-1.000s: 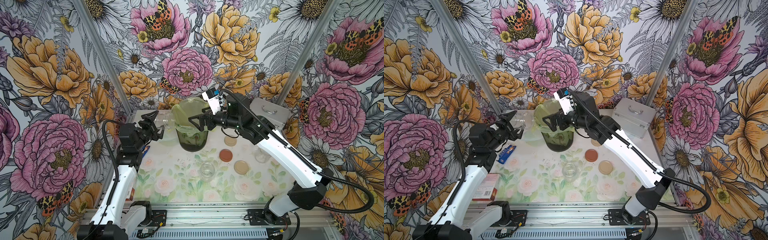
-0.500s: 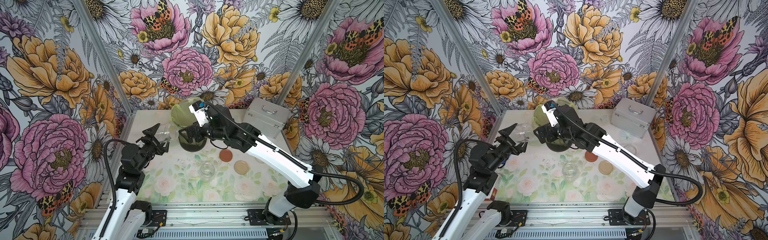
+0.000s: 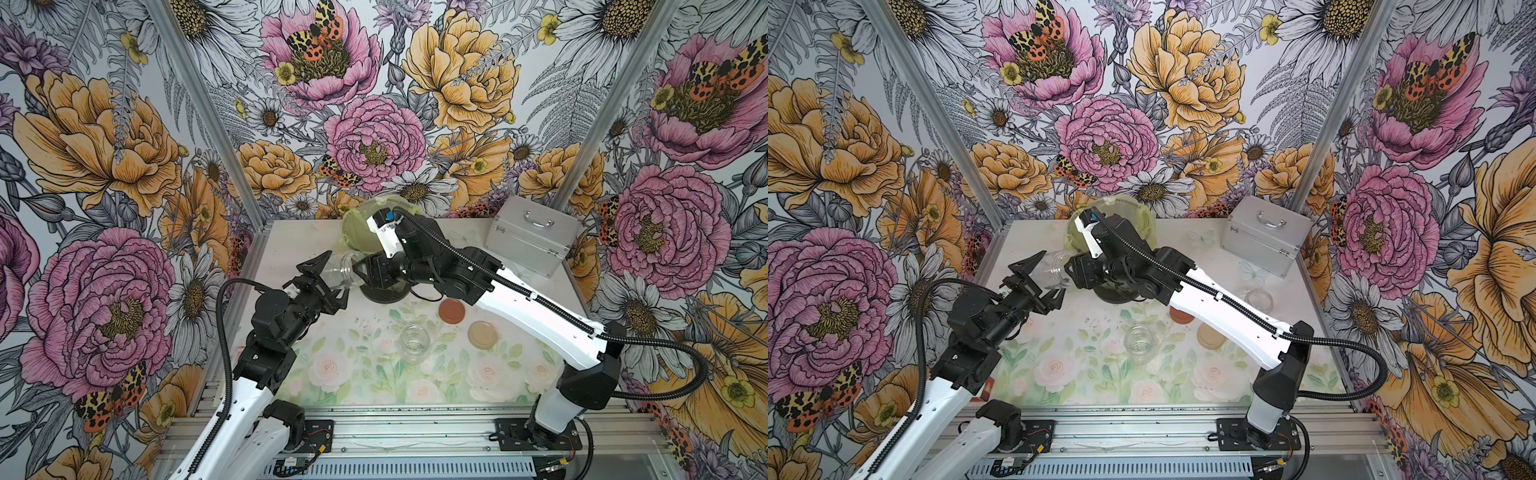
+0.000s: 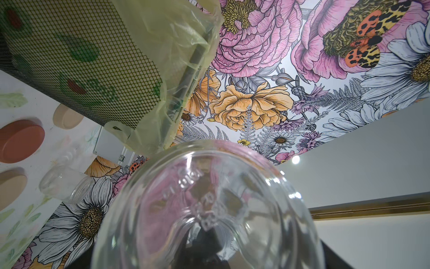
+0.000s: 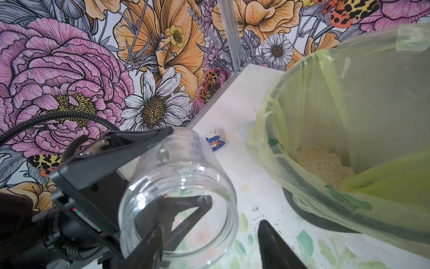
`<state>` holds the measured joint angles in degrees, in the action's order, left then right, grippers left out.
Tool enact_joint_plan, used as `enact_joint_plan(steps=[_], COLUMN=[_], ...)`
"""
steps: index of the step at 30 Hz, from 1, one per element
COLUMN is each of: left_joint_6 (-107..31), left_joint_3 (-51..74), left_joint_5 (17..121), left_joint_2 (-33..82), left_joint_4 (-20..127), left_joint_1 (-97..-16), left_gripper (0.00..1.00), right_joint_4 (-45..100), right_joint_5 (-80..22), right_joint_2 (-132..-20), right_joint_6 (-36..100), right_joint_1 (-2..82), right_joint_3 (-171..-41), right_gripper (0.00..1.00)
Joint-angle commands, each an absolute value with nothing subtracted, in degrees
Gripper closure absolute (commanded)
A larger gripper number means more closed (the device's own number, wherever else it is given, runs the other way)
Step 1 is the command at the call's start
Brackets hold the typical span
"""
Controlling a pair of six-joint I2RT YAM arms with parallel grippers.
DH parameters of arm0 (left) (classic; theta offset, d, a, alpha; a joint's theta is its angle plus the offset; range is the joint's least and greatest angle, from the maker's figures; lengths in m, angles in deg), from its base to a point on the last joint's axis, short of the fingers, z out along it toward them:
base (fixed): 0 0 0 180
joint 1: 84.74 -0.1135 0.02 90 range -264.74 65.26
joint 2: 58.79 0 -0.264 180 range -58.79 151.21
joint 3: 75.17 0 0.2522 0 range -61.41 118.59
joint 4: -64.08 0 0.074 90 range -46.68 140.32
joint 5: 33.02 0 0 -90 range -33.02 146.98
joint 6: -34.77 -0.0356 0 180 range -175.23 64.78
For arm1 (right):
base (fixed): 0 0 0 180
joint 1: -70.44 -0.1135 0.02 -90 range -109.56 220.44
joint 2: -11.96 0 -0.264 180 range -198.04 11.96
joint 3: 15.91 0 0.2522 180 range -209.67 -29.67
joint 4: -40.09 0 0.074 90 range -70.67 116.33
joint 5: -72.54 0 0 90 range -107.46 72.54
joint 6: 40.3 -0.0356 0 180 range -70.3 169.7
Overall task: Empty moldy rice from jars
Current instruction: Place the jar at the center of the board.
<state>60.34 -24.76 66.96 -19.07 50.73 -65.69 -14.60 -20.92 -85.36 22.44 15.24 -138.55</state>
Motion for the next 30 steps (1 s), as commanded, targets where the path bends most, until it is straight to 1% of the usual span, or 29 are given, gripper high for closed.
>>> enact_joint_plan(steps=[1, 4, 8, 10, 15, 16, 17, 19, 21, 22, 26, 30], left_joint_6=[60.1, 60.0, 59.8, 59.9, 60.3, 60.5, 60.6, 60.6, 60.7, 60.8, 60.8, 61.1], left_joint_3=[-22.5, -22.0, -21.8, -21.6, -21.7, -21.7, -21.6, -21.6, -21.7, -21.8, -22.1, -22.1], left_joint_5=[65.2, 64.9, 64.5, 64.5, 64.8, 65.0, 65.2, 65.2, 65.3, 65.3, 65.7, 65.7], left_joint_2=[-18.0, -17.1, -16.8, -16.7, -16.5, -16.4, -16.5, -16.7, -17.3, -17.5, -18.2, -18.6], left_joint_4=[56.1, 57.0, 57.6, 57.9, 58.7, 59.0, 59.0, 59.0, 58.6, 58.5, 58.0, 57.9], left_joint_1=[-64.1, -63.0, -62.4, -62.4, -62.0, -62.1, -62.1, -62.0, -62.0, -62.1, -62.1, -62.1], left_gripper=[1.0, 1.0, 1.0, 1.0, 1.0, 1.0, 1.0, 1.0, 1.0, 1.0, 1.0, 1.0], right_joint_4=[-14.2, -14.1, -14.0, -14.0, -13.7, -13.6, -13.5, -13.4, -13.5, -13.5, -13.6, -13.5], right_joint_5=[-23.4, -23.5, -23.3, -23.3, -23.9, -24.3, -24.5, -25.2, -25.2, -25.1, -24.9, -27.6], right_joint_2=[-87.7, -88.6, -88.7, -88.6, -88.9, -88.8, -88.7, -88.5, -88.1, -87.8, -86.5, -85.8], right_joint_6=[22.1, 22.2, 23.0, 23.5, 24.1, 24.1, 24.2, 24.7, 24.9, 25.0, 24.9, 24.7], right_joint_1=[14.5, 14.4, 14.4, 14.5, 14.8, 15.0, 15.2, 15.4, 15.7, 15.8, 16.9, 18.7], right_joint_3=[-141.5, -142.3, -141.9, -141.5, -141.3, -141.2, -141.1, -141.1, -141.0, -141.0, -140.1, -138.8], right_gripper=[0.36, 0.37, 0.41, 0.46, 0.63, 0.64, 0.62, 0.5, 0.43, 0.42, 0.41, 0.37])
